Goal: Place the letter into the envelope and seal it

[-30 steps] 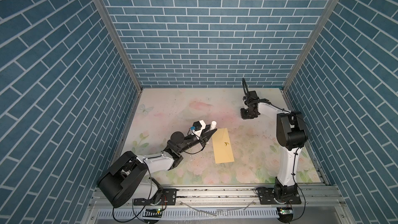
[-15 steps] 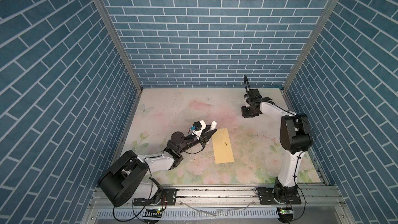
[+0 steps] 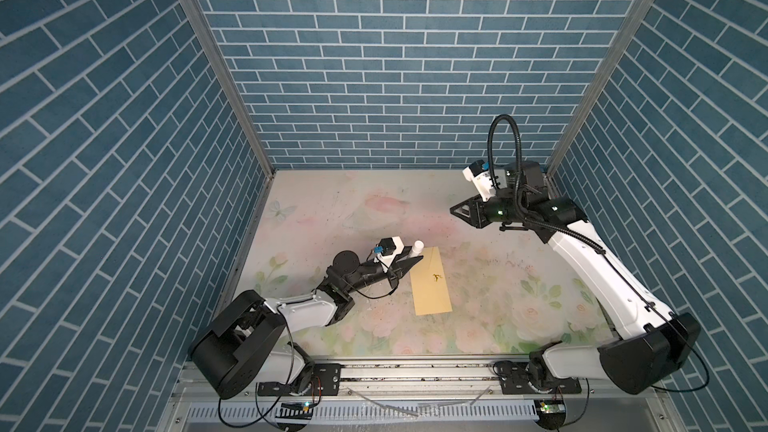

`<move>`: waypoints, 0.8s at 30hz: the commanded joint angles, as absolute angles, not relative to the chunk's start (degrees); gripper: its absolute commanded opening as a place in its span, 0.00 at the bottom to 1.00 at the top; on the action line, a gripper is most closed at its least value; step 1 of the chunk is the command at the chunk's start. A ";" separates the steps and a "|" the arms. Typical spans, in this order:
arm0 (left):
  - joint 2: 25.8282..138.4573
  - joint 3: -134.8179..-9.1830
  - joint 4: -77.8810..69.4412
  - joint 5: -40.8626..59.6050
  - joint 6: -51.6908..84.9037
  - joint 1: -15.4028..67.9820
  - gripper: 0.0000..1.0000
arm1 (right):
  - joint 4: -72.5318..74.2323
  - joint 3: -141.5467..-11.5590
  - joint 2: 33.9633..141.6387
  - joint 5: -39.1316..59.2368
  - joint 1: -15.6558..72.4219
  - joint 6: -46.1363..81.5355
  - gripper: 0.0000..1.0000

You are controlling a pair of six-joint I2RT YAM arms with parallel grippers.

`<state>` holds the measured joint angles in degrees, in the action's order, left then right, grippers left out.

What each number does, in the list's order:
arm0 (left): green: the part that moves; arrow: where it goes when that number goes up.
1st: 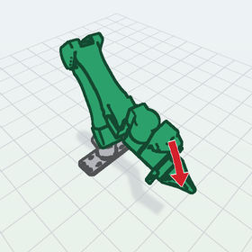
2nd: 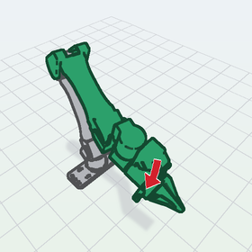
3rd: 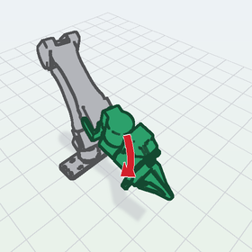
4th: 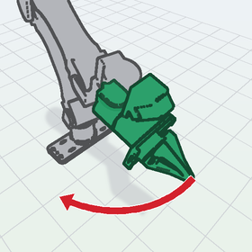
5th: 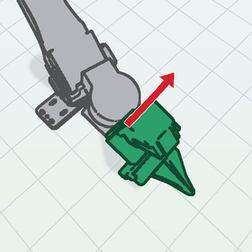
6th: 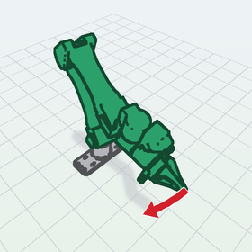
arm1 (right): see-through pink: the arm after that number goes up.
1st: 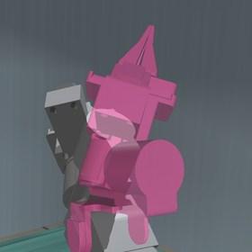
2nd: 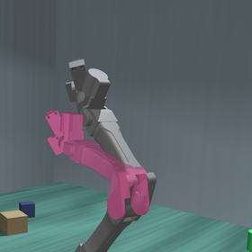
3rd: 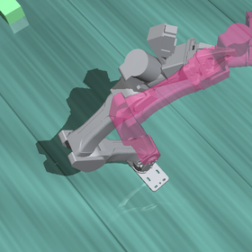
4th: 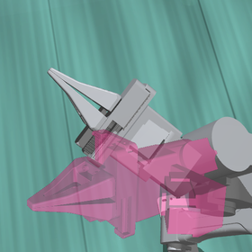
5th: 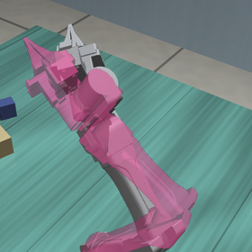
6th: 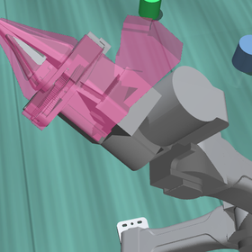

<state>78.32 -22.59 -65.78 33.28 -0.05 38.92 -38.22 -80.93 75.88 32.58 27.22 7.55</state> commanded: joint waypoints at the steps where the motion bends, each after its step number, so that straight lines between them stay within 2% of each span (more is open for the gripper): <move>1: 77.26 -23.92 -66.08 35.87 -0.54 39.12 0.00 | -42.64 -79.42 74.17 40.18 29.61 5.70 0.21; 13: 77.00 -24.02 -67.54 36.74 0.79 39.20 0.00 | -44.38 -80.34 75.25 38.90 36.93 5.80 0.21; 24: 76.30 -23.65 -67.55 36.71 1.14 39.55 0.00 | -41.84 -80.43 77.51 37.36 39.82 7.03 0.22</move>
